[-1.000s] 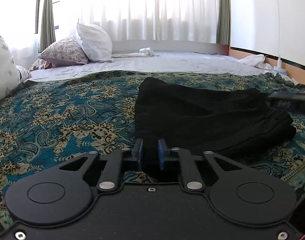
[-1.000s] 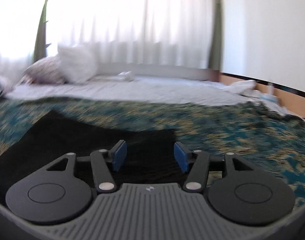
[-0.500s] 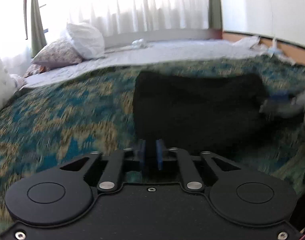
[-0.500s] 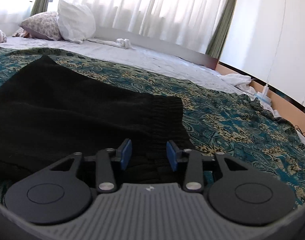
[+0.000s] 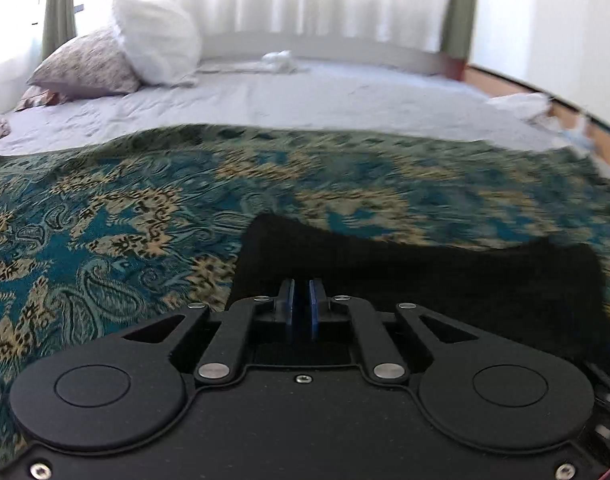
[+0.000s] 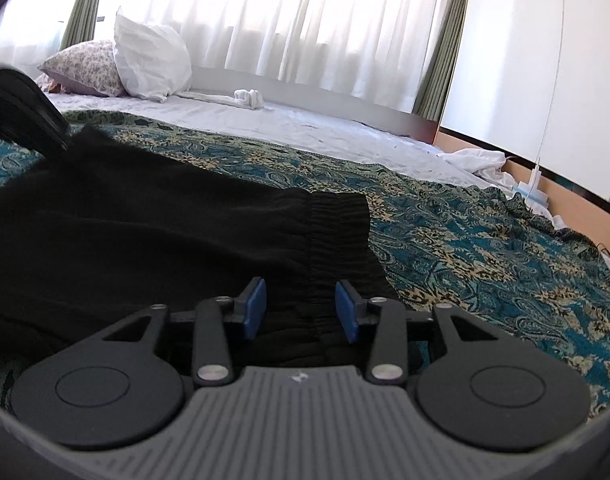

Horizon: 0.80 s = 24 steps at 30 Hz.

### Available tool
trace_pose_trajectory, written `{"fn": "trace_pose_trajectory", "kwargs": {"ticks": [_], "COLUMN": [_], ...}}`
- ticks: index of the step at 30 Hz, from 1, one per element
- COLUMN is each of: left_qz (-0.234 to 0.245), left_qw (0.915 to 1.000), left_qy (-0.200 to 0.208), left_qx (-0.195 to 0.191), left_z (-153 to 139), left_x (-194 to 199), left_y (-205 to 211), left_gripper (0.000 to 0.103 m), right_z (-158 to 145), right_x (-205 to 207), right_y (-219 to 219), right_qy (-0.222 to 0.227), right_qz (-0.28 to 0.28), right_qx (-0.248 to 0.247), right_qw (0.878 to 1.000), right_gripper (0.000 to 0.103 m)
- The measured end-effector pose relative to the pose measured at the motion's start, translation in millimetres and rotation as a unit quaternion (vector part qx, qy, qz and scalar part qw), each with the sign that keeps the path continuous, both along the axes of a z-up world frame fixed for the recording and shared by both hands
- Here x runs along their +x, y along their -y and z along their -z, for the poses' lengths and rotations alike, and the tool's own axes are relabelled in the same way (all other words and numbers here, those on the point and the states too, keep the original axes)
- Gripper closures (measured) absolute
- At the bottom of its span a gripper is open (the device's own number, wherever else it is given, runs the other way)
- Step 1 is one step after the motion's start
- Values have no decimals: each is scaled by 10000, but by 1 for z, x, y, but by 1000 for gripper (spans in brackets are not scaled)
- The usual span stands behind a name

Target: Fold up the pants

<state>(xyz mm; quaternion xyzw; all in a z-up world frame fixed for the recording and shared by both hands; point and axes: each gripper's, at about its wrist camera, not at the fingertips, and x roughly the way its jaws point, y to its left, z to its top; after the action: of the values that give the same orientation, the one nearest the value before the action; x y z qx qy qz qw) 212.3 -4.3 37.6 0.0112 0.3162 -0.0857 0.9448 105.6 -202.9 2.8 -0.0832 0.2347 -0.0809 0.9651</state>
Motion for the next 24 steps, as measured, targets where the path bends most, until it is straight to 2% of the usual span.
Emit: {"fn": "trace_pose_trajectory", "kwargs": {"ticks": [3,13,24], "left_qz": [-75,-113,-26], "left_qw": [9998,9997,9996], "left_qy": [52,142,221], "left_qx": [-175,-160,199], "left_z": [6,13,14], "left_x": [13,22,20], "left_y": [-3,-2,7], "left_gripper": [96,94,93], "right_z": [1,2,2], "right_x": [-1,-2,-1], "right_y": [3,6,5], "right_qy": [37,93,81], "right_qz": [-9,-41,-42], "right_qx": [58,203,143], "right_qw": [10000,9997,9999], "right_gripper": [47,46,46]}}
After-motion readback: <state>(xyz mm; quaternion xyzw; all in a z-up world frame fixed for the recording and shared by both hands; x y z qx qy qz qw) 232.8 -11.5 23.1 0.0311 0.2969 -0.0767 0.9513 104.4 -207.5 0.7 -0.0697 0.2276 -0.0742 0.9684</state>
